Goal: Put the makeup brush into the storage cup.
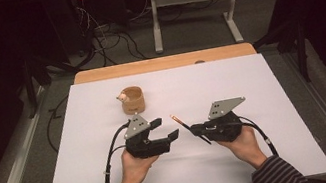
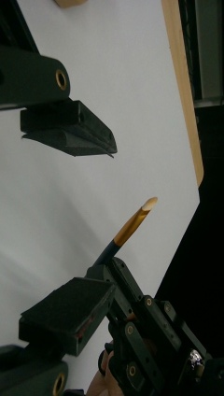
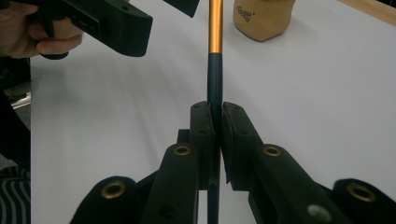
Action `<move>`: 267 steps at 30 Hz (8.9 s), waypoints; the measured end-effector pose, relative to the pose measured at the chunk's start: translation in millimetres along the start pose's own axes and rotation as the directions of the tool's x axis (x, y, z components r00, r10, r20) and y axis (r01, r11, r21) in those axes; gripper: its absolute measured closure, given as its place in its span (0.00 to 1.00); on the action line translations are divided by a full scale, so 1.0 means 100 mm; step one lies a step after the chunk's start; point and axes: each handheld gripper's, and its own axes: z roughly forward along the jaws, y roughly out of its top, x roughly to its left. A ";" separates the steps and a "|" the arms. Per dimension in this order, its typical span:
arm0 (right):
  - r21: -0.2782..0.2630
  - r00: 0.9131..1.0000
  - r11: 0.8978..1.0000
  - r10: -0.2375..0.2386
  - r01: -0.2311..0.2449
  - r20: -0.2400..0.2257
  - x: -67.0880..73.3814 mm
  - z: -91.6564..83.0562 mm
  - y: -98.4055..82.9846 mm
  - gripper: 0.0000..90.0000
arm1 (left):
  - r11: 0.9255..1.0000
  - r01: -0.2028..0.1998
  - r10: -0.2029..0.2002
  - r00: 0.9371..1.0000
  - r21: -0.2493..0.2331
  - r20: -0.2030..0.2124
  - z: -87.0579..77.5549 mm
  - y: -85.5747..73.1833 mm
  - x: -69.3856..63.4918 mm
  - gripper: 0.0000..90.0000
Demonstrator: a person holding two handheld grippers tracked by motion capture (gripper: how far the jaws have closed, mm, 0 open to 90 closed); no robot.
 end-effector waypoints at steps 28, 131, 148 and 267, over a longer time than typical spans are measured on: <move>0.001 1.000 1.000 -0.017 0.017 -0.012 0.13 0.16 0.07 0.95 | 1.000 0.024 -0.025 0.999 0.012 0.049 0.08 -0.02 0.00 0.54; -0.078 0.999 0.996 -0.040 0.039 -0.012 0.22 0.14 0.09 0.77 | 0.998 0.049 -0.045 0.995 -0.046 0.087 0.02 -0.04 0.02 0.93; -0.109 1.000 0.994 0.003 -0.006 -0.022 0.16 0.00 0.09 0.63 | 0.998 0.037 -0.034 0.996 -0.043 0.087 0.00 -0.03 0.03 0.93; -0.251 0.883 0.938 0.316 -0.238 0.345 -0.56 -0.74 -1.10 0.38 | 0.996 0.039 -0.039 0.999 -0.077 0.000 -0.31 0.13 0.27 0.93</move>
